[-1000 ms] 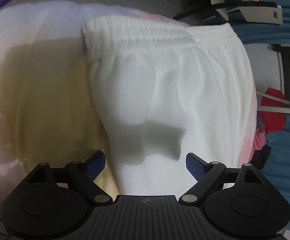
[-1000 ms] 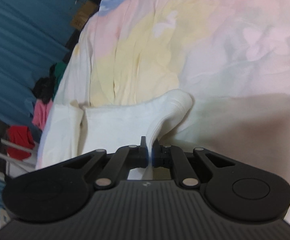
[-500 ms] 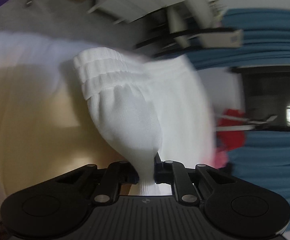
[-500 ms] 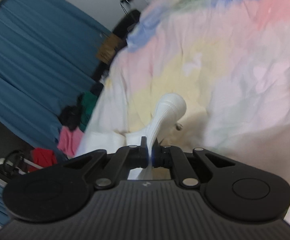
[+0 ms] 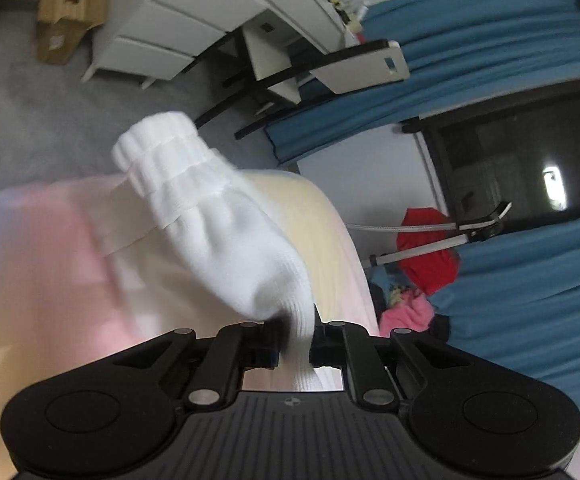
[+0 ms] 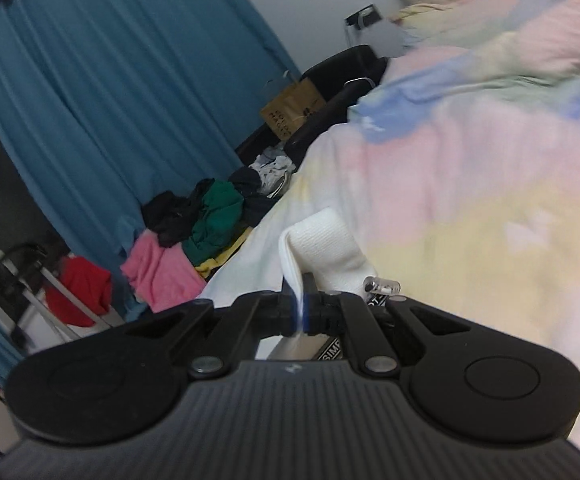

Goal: Fold clothes

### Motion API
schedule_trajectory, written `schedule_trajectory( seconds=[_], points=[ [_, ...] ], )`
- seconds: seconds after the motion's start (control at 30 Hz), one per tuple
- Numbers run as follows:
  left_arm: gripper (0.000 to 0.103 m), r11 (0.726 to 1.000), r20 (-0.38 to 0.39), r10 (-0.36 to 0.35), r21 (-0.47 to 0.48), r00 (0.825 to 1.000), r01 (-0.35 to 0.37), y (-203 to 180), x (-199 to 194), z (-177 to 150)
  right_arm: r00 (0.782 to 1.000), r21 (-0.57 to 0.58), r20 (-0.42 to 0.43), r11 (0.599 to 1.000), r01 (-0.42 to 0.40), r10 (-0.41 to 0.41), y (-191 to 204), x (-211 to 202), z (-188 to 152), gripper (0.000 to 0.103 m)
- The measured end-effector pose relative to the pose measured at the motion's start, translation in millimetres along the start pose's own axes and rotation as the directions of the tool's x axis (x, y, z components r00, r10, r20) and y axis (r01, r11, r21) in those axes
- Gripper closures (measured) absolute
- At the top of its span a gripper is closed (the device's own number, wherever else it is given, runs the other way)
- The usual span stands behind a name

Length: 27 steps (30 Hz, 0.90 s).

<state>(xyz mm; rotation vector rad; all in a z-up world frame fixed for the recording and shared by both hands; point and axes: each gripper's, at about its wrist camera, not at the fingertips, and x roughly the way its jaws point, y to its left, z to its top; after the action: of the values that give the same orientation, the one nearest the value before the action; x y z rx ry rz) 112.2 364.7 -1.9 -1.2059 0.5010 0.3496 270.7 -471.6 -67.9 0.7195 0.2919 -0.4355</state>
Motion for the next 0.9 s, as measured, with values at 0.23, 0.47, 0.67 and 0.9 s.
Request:
schedule_trajectory(
  seconds=[0.23, 0.47, 0.67, 0.9],
  points=[
    [0.090, 0.989, 0.010, 0.140, 0.042, 0.990, -0.141, -47, 184, 44, 0.998, -0.127, -0.029, 0.990, 0.054, -0.058, 81, 134, -28, 0.097],
    [0.089, 0.954, 0.029, 0.265, 0.135, 0.964, -0.266, -51, 282, 46, 0.985, -0.248, -0.095, 0.962, 0.119, -0.146, 100, 223, -74, 0.097],
    [0.082, 0.957, 0.015, 0.225, 0.183, 0.974, -0.224, -51, 279, 43, 0.987, -0.210, -0.145, 0.977, 0.038, -0.070, 87, 226, -75, 0.082],
    [0.028, 0.949, -0.010, 0.090, 0.304, 0.996, -0.083, -49, 211, 34, 0.983, -0.114, -0.178, 0.992, -0.060, 0.039, 60, 148, -58, 0.056]
  ],
)
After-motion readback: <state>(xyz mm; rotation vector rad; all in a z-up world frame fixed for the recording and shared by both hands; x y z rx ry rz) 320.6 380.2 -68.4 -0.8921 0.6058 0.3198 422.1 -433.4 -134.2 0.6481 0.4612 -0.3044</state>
